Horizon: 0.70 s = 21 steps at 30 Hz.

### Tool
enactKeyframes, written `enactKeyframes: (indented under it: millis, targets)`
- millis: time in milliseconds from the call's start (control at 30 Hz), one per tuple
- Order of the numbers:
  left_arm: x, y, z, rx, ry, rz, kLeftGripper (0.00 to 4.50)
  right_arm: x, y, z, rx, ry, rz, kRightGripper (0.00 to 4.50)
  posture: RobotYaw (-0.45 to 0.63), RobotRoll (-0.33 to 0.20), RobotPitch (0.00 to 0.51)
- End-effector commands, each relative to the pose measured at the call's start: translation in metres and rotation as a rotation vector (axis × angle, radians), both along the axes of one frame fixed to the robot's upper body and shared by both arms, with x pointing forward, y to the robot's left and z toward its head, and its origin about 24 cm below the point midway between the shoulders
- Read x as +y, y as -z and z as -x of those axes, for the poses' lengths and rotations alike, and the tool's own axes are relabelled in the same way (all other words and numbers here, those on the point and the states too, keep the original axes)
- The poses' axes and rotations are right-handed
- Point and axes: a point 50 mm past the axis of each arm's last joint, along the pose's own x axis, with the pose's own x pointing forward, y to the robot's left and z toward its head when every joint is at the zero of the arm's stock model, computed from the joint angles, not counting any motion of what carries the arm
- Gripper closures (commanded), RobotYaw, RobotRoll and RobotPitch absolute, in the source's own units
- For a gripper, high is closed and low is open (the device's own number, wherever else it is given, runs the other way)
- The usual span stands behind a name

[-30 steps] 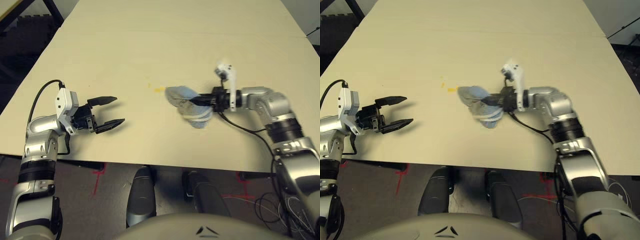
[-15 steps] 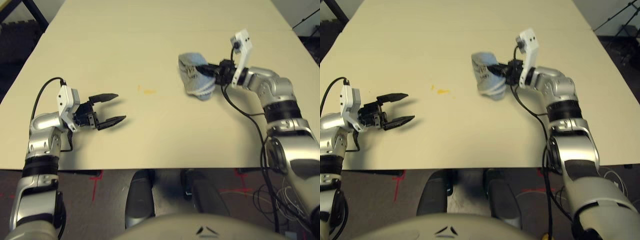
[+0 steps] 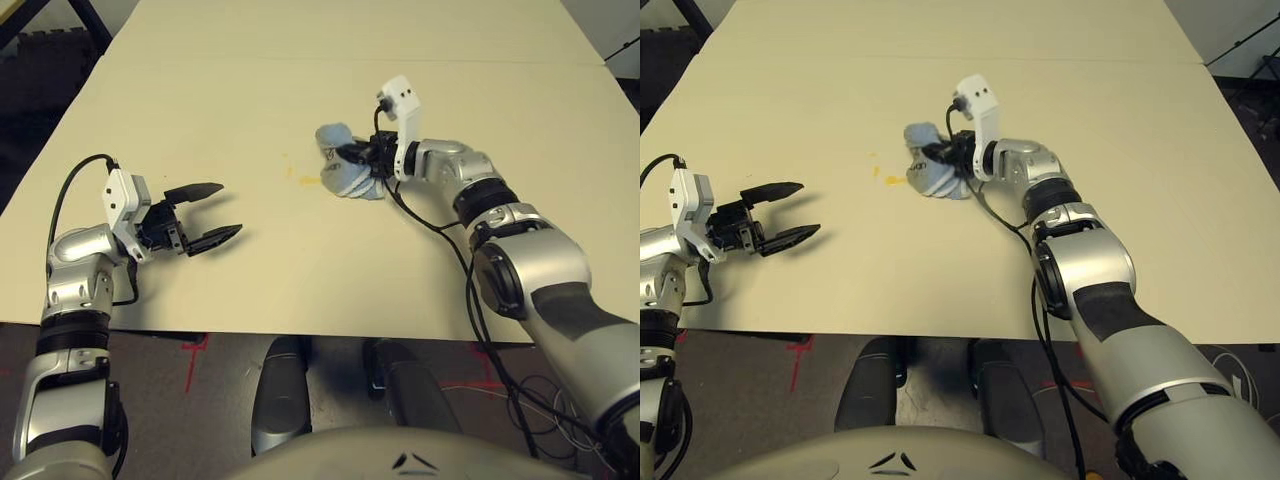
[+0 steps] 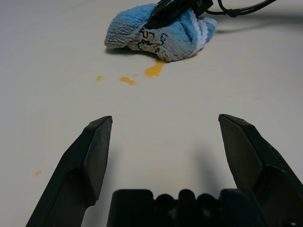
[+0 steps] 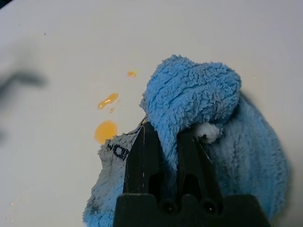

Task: Wipe the water off the table with a rag.

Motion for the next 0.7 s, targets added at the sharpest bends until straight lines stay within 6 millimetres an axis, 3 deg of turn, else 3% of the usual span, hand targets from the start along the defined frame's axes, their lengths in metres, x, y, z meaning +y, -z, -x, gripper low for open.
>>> enactKeyframes:
  millis: [33, 700]
  targets:
    - [0.006, 0.003, 0.005, 0.012, -0.018, -0.03, 0.0, 0.015, 0.012, 0.007, 0.038, -0.061, 0.034, 4.39, 0.29, 0.0, 0.186]
    - [0.012, 0.002, 0.014, 0.001, -0.047, -0.035, 0.0, 0.111, 0.017, 0.048, 0.07, -0.389, 0.008, 4.39, 0.36, 0.0, 0.193]
